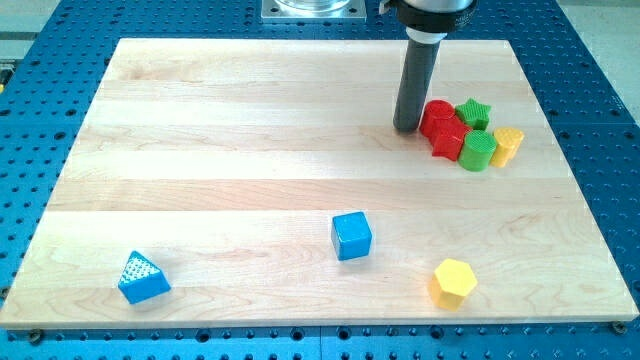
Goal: Move the arm towards the blue cube
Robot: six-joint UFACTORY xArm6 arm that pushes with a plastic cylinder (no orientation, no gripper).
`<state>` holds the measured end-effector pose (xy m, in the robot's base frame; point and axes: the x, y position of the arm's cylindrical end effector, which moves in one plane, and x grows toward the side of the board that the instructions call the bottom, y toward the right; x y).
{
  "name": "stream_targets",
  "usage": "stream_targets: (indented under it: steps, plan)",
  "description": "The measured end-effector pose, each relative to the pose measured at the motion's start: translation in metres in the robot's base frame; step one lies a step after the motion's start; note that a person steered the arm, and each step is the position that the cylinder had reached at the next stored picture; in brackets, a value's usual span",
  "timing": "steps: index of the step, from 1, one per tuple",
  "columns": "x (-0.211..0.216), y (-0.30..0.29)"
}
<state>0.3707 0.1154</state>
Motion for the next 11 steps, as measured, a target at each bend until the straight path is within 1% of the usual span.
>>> stream_targets:
  steps: [4, 5, 7, 8, 9, 11]
  plan:
    - [0.012, 0.000]
    - [0.036, -0.003]
    - [0.119, -0.003]
    - [0.152, -0.009]
    - [0.178, -0.027]
    - [0.180, -0.034]
